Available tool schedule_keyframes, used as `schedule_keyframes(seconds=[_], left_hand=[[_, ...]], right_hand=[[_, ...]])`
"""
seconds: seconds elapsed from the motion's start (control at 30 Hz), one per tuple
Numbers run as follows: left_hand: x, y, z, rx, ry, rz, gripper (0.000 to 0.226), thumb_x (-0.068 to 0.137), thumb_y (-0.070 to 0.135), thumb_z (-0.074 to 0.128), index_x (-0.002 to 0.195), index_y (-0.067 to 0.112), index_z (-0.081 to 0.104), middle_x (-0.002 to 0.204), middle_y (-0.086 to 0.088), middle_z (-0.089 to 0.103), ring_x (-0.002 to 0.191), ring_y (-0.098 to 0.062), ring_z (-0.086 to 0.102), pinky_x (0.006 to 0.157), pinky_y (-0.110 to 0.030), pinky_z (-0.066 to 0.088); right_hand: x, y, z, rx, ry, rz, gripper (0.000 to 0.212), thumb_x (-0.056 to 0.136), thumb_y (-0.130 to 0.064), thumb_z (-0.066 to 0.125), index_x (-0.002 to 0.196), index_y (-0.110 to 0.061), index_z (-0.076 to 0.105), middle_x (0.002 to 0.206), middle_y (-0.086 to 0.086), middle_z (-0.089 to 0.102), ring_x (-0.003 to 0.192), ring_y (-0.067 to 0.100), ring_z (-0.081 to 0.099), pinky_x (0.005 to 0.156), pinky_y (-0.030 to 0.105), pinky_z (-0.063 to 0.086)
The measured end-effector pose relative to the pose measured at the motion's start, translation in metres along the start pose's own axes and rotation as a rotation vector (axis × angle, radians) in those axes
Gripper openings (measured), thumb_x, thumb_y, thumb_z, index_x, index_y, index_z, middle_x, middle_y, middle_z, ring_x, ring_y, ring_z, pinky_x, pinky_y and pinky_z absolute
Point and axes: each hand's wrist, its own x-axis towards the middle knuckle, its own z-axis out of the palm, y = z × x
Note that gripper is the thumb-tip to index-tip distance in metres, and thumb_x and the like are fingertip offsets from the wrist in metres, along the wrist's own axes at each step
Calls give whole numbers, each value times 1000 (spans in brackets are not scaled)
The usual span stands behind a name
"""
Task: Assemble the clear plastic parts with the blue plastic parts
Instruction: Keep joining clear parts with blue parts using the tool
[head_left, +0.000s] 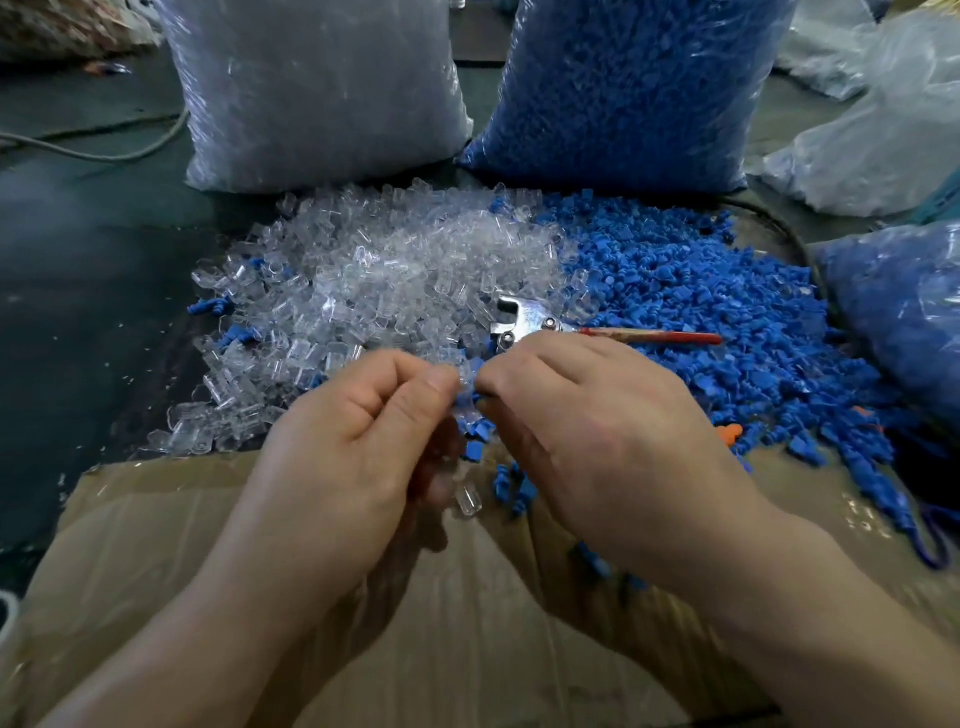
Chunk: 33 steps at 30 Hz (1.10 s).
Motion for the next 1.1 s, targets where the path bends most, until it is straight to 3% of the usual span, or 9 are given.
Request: schedule_keyframes(seconds=[0.1, 0.3, 0.4, 0.5, 0.63, 0.77, 0.87, 0.97, 1.1], left_hand=[[0, -1, -5, -23, -103, -47, 44, 86, 59, 65, 74, 17, 62, 53, -3, 56, 42, -18, 51, 40, -31, 46], [-1, -3, -11, 243, -210, 372, 13, 85, 47, 61, 95, 39, 65, 66, 5, 65, 51, -10, 58, 46, -21, 48], [0, 2, -27, 359, -230, 348, 20, 78, 49, 64, 94, 37, 67, 70, 3, 68, 54, -14, 62, 48, -29, 54], [2, 7, -38, 530, -399, 262, 23, 72, 49, 61, 88, 35, 69, 69, 10, 69, 54, -6, 64, 50, -16, 51], [3, 5, -33, 802, -625, 192, 20, 71, 46, 59, 90, 39, 64, 75, 18, 66, 65, -3, 62, 56, -15, 47], [-1, 5, -30, 908, -678, 168, 30, 69, 46, 56, 99, 48, 52, 75, 28, 61, 65, 6, 55, 56, -9, 40], [-4, 8, -26, 961, -688, 140, 33, 73, 54, 59, 102, 52, 42, 86, 37, 57, 73, 12, 54, 61, -9, 42], [-4, 10, -25, 922, -671, 94, 45, 63, 73, 60, 99, 57, 38, 88, 35, 61, 73, 10, 57, 66, -12, 46], [0, 11, -26, 906, -680, 65, 44, 69, 66, 68, 102, 55, 41, 81, 30, 66, 71, 7, 61, 65, -15, 49]], right_hand=[[2, -8, -2, 82, 2, -4, 18, 94, -15, 49, 81, -9, 59, 76, 5, 56, 72, 27, 48, 68, 42, 40], [0, -8, -21, 772, -284, 533, 29, 86, -35, 50, 66, -13, 54, 54, -4, 47, 51, 8, 43, 52, 37, 37], [-6, 5, -42, 382, -324, 472, 38, 84, -53, 46, 70, -19, 58, 67, -13, 61, 49, 2, 51, 45, 23, 43], [-13, 17, -66, 171, -332, 516, 38, 73, -68, 43, 75, -33, 58, 73, -31, 60, 60, -6, 55, 45, 18, 40], [-33, 19, -76, -197, -474, 504, 52, 64, -83, 22, 89, -42, 40, 72, -15, 53, 62, 0, 49, 59, 22, 43], [-63, 2, -58, -180, -681, 543, 66, 57, -94, 16, 100, -44, 22, 86, -20, 35, 83, 3, 48, 73, 25, 44], [-73, -2, -46, -142, -669, 691, 72, 52, -99, 22, 96, -42, 17, 91, -18, 31, 100, 12, 56, 80, 30, 45], [-72, -7, -38, -121, -632, 715, 83, 46, -102, 20, 110, -50, 10, 99, -20, 24, 100, 12, 57, 74, 30, 43], [-56, -23, -11, -215, -491, 485, 82, 63, -90, 11, 129, -41, 12, 114, -10, 29, 82, 16, 64, 51, 32, 35]])
